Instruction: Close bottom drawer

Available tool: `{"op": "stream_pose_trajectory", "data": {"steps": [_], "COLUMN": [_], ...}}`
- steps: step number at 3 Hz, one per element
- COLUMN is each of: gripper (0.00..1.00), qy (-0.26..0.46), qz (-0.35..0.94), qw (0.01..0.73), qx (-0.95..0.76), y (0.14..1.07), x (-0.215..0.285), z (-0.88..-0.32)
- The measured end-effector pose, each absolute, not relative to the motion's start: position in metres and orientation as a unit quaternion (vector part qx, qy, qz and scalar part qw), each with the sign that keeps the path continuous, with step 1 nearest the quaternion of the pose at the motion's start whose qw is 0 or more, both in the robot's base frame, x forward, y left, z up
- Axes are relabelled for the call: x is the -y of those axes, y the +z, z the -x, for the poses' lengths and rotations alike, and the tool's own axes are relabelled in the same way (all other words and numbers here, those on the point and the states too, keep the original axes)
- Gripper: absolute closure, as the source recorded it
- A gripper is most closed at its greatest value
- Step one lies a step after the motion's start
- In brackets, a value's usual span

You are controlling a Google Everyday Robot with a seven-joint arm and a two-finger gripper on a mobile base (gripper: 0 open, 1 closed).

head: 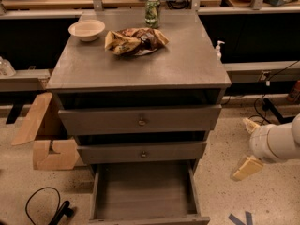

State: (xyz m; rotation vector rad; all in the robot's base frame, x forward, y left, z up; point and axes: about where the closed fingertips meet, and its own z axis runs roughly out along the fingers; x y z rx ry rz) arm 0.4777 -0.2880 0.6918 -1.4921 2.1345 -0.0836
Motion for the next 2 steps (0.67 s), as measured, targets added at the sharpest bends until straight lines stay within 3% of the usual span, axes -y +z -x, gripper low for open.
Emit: {"op": "stream_pose_trajectory", "data": {"steps": [2], "gripper": [0.0], "qy": [0.018], "qz": [0.534], "qw": [0.314], "qx": [-0.785], "y": [0.53], "x": [0.273], "z": [-0.468]}}
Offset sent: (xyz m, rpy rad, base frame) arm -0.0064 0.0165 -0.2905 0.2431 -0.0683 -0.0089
